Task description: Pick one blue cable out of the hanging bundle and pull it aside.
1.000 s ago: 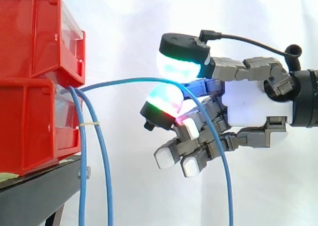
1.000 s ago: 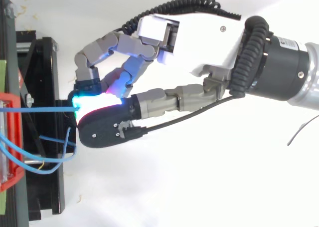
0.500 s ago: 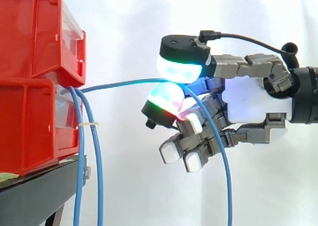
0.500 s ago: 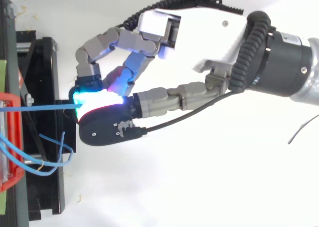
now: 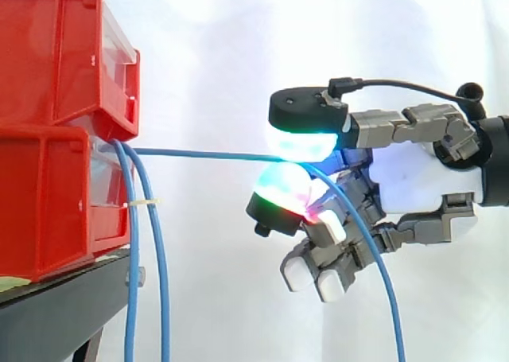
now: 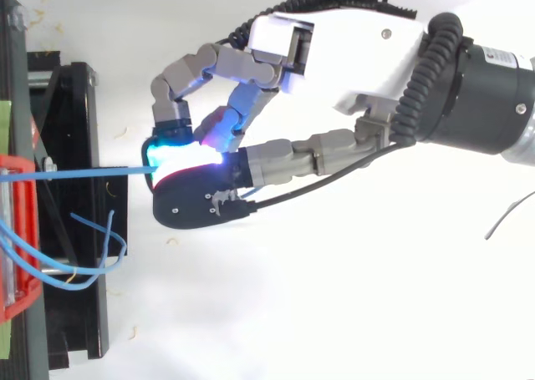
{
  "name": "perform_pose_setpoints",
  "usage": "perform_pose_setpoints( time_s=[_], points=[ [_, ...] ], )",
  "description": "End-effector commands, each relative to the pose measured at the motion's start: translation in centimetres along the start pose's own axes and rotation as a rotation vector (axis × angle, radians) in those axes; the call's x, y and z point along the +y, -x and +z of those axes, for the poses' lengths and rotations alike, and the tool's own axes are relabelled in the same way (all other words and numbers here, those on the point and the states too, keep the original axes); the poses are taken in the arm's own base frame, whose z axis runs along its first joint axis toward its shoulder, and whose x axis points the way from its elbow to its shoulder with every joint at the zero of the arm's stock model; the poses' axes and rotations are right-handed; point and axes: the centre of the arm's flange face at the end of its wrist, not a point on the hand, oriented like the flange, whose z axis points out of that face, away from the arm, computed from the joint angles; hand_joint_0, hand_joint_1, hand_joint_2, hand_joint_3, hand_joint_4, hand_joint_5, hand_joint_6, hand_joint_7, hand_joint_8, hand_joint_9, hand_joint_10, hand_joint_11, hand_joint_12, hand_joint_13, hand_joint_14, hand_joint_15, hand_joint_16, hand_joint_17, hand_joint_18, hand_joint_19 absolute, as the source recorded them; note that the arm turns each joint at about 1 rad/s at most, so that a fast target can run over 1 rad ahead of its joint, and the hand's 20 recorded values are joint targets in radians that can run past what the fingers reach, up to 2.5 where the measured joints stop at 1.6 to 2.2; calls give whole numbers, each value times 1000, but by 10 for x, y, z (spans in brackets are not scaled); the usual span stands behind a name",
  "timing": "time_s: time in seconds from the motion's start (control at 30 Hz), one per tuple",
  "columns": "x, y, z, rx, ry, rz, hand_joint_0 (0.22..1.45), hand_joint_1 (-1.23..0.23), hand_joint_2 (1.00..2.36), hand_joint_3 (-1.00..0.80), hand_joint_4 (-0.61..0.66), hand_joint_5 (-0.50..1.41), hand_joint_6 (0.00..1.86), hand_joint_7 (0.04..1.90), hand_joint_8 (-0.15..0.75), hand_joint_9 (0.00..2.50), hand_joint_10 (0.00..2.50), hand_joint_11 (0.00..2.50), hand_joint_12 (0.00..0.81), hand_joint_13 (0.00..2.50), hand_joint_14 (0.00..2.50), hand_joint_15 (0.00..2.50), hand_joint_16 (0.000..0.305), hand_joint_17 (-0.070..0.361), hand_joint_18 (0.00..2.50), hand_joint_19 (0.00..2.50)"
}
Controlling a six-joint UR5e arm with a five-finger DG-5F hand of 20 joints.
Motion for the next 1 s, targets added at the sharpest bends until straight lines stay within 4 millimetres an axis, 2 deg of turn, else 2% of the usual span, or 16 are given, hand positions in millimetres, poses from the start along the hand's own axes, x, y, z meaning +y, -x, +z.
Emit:
perform_pose_setpoints(
  time_s=[0.0,0.2,0.53,0.97],
  points=[
    [0,-3,-1,6,-8,29,684,-790,1024,-35,7,-147,956,1419,267,1045,20,787,305,857,19,519,44,99,801,459],
    [0,-5,-1,10,-5,94,690,-791,1024,-78,20,-153,956,1415,265,1042,19,798,296,862,21,518,43,98,791,472],
    [-3,-5,-3,8,-23,291,691,-800,1023,-10,33,-146,961,1414,279,1106,20,831,298,894,21,543,44,98,811,508],
    [-2,-7,-3,9,-23,291,690,-812,1020,9,53,-138,959,1415,308,1140,19,843,311,931,20,578,46,103,842,515]
  ],
)
